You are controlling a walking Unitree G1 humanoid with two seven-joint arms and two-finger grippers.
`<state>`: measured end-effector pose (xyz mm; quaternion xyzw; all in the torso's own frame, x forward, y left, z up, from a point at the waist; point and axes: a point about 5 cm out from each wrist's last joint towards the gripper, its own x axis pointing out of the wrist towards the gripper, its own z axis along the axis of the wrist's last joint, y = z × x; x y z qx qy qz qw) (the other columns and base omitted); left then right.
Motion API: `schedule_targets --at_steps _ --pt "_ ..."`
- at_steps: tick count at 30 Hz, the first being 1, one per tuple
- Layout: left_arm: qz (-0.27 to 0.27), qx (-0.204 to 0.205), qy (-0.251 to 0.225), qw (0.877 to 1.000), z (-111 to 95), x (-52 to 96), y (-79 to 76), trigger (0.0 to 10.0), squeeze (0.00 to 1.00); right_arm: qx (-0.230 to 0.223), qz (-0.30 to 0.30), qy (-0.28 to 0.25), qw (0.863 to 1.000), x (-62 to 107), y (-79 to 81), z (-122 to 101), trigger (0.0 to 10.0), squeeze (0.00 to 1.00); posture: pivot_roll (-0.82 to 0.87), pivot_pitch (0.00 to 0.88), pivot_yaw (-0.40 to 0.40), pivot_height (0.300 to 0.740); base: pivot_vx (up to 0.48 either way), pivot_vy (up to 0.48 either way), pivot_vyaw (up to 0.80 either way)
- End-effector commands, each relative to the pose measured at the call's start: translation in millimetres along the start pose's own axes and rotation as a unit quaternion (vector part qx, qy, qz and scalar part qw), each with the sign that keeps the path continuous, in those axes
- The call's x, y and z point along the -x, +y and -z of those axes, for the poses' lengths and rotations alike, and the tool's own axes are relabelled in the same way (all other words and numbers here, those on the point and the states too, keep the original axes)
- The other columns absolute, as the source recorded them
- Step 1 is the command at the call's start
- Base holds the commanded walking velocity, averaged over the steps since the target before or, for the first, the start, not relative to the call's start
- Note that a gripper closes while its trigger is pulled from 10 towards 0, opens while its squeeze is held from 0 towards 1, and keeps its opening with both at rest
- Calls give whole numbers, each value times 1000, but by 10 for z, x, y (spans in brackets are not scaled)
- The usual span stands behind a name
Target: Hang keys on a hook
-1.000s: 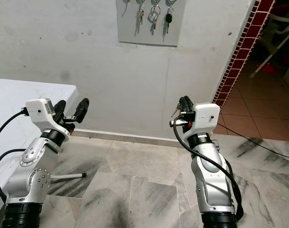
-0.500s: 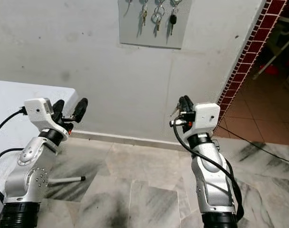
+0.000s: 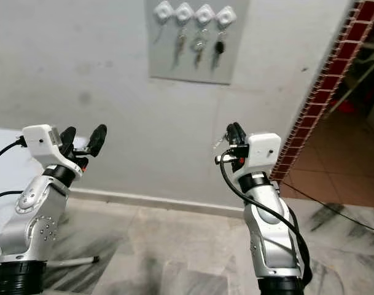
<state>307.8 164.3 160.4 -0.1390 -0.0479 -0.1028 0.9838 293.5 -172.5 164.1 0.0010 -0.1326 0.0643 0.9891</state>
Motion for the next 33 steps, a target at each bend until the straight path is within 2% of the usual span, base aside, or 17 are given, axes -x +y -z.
schedule_targets --at_steps 1,27,33 --pt "-7 -12 -9 1000 -84 5 57 10000 0 -7 -14 -13 1000 -37 79 -58 10000 0 2 0 -7 732 480 0 0" --pt "-15 4 -4 1000 -60 37 70 10000 0 -10 -20 -8 1000 -24 107 -41 10000 0 7 0 -9 732 462 0 0" --pt "-18 8 -2 1000 -53 39 69 10000 0 -10 -21 -6 1000 -22 105 -37 10000 0 7 0 -9 732 306 369 0"
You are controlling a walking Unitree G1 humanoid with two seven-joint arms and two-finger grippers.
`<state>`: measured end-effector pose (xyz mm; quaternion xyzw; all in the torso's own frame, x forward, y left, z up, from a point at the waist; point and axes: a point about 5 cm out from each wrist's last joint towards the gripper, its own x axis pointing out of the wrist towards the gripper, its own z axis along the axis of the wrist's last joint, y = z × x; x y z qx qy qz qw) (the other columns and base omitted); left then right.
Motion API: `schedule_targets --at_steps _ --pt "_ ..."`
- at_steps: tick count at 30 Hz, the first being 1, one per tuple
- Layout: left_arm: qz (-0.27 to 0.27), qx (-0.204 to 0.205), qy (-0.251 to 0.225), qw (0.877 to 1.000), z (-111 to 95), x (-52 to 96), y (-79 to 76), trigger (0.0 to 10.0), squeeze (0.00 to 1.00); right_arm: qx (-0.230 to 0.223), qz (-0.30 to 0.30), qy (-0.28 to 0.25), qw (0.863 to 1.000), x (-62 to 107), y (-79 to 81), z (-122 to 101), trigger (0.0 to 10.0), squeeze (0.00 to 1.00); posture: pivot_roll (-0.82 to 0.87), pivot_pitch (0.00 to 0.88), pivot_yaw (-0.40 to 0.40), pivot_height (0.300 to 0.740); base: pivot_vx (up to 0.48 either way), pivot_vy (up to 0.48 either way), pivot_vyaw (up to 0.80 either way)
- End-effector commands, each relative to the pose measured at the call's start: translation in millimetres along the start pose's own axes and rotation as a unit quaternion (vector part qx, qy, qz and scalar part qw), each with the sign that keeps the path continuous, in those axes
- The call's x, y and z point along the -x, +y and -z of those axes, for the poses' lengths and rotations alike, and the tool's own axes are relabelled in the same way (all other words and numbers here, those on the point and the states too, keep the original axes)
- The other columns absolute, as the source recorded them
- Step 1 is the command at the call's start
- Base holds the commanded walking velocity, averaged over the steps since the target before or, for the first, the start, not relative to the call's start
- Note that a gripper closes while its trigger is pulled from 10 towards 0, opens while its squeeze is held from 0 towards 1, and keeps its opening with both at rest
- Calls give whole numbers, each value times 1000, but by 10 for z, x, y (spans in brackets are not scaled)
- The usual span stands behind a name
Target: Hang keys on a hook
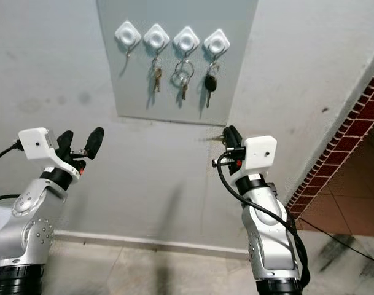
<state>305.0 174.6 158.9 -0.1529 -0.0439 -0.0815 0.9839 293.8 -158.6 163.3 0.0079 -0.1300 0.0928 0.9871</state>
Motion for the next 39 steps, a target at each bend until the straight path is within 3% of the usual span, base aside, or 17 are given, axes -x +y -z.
schedule_targets --at_steps 1,7,39 --pt "4 -3 0 1000 -31 -9 -27 10000 0 1 6 -8 1000 -1 -31 -48 10000 0 7 0 -9 732 259 405 0" --pt "-5 0 1 1000 -23 -2 -15 10000 0 0 5 -8 1000 -1 -21 -43 10000 0 8 0 -9 732 0 429 0" --pt "-7 -48 25 999 25 -30 -66 10000 0 -2 7 -4 1000 24 -15 -34 10000 0 2 0 -5 732 33 0 0"
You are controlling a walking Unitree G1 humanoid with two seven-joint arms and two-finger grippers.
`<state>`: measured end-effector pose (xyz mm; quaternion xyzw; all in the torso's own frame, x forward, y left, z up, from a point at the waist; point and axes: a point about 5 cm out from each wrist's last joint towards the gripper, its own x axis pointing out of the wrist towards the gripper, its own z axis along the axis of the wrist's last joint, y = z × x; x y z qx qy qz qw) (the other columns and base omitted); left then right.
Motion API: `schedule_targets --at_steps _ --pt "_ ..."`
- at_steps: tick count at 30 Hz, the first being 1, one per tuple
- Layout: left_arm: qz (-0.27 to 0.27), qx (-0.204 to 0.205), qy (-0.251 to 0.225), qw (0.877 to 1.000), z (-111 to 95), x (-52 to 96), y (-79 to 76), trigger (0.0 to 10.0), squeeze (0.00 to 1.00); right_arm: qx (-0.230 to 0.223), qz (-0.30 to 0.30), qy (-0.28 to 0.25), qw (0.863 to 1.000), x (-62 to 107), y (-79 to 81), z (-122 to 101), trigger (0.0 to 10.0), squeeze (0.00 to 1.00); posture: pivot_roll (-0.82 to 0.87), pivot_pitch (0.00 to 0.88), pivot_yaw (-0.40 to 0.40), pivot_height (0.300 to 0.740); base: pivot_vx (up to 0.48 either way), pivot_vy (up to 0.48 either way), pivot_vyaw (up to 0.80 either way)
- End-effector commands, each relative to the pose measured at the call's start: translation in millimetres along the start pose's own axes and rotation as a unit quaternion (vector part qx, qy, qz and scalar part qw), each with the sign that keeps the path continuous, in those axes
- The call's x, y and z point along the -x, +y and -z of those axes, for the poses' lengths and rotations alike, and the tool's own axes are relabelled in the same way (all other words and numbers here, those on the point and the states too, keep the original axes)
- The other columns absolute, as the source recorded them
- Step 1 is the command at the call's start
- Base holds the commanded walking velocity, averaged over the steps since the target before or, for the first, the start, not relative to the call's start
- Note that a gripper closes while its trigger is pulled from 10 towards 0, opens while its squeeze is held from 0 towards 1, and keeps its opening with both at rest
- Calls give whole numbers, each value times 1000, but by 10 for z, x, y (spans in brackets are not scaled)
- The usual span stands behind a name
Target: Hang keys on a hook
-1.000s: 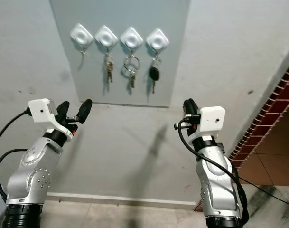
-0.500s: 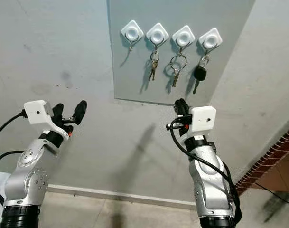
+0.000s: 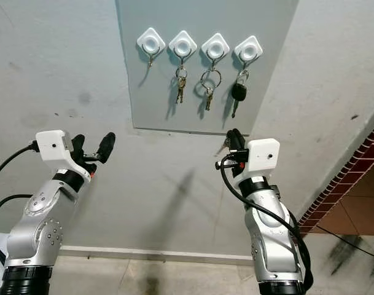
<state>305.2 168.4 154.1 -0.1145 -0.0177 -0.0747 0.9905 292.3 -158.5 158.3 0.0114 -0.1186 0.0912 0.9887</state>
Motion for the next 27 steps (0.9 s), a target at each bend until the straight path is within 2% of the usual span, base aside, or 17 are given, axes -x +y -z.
schedule_targets --at_steps 1,2,3,8,14,20,27 --pt "1 -13 2 1000 -35 -24 -20 10000 0 3 4 -15 1000 0 -20 -78 10000 0 2 0 -5 732 0 0 0" --pt "0 -16 5 1000 -31 -25 -21 10000 0 3 5 -15 1000 0 -20 -78 10000 0 2 0 -5 732 0 0 0" --pt "-7 9 0 1000 -34 -23 -3 10000 0 3 5 -15 1000 2 -18 -75 10000 0 0 0 -2 732 0 0 0" --pt "-13 15 0 1000 -25 -17 15 10000 0 3 4 -14 1000 6 -15 -73 10000 0 0 0 -2 732 0 0 0" --pt "2 -15 -7 1000 -78 -32 -22 10000 0 7 -18 -12 1000 -18 -8 -83 10000 0 3 0 -7 732 0 0 0" --pt "55 -58 -25 996 -229 -87 -143 10000 0 14 -54 -18 998 -103 26 -139 10000 0 5 0 -10 732 0 0 0" --pt "79 -64 -33 994 -316 -129 -200 10000 0 24 -85 -31 996 -237 51 -223 10000 0 3 0 -13 732 0 0 0"
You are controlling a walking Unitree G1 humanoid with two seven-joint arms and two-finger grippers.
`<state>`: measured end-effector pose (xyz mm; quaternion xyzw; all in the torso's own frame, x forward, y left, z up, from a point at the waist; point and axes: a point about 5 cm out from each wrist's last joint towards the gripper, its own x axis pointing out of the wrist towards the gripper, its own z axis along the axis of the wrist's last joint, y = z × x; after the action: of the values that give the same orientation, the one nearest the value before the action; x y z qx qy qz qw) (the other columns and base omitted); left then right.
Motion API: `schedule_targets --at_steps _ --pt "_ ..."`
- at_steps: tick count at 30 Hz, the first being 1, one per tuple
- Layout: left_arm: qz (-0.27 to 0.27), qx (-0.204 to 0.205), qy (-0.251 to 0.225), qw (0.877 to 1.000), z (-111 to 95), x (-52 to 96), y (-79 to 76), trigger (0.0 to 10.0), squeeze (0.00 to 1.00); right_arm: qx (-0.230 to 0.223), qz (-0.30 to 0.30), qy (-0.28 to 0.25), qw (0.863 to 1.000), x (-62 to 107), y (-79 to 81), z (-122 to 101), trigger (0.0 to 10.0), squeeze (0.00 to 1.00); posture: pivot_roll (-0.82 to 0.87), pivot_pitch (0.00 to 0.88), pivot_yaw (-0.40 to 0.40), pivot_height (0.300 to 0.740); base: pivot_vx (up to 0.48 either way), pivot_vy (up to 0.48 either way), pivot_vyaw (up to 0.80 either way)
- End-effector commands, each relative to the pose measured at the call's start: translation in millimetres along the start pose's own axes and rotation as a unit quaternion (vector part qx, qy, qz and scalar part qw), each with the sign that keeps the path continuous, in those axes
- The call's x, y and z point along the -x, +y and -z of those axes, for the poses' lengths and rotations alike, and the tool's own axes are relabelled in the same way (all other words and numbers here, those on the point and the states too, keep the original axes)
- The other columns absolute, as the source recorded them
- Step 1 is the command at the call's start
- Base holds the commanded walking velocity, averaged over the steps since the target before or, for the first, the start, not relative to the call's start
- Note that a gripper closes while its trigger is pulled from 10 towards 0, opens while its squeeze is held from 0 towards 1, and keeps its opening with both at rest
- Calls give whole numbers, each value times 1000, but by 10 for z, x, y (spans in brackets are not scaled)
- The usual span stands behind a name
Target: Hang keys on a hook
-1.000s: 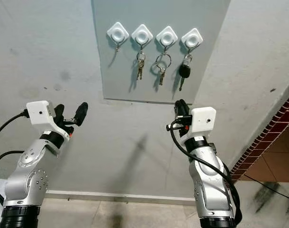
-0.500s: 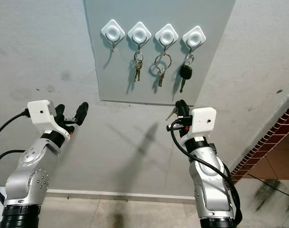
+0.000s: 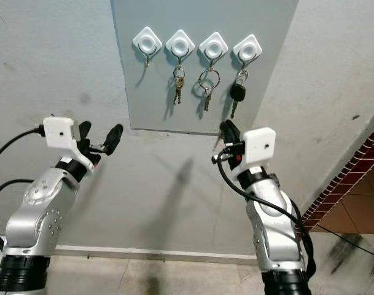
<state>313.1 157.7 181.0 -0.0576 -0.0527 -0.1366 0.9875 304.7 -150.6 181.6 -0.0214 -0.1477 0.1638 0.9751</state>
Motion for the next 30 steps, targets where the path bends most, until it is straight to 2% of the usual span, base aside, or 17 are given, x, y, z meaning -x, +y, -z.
schedule_targets --at_steps 1,7,15,30 --pt "12 -8 -10 1000 -91 -33 -37 10000 0 -1 -10 -6 1000 -66 -13 -33 10000 0 3 0 -13 732 0 0 0" --pt "18 -8 -14 1000 -124 -29 -57 10000 0 -3 -35 -11 999 -145 21 -63 10000 0 8 0 -17 732 0 0 0" --pt "54 -22 -26 998 -218 -27 -178 10000 0 -12 -108 -11 994 -278 187 -68 10000 0 26 0 -30 732 0 0 0" --pt "87 -28 -47 995 -394 -38 -316 10000 0 -46 -183 -35 981 -469 466 -159 10000 0 44 0 -39 732 0 0 0"
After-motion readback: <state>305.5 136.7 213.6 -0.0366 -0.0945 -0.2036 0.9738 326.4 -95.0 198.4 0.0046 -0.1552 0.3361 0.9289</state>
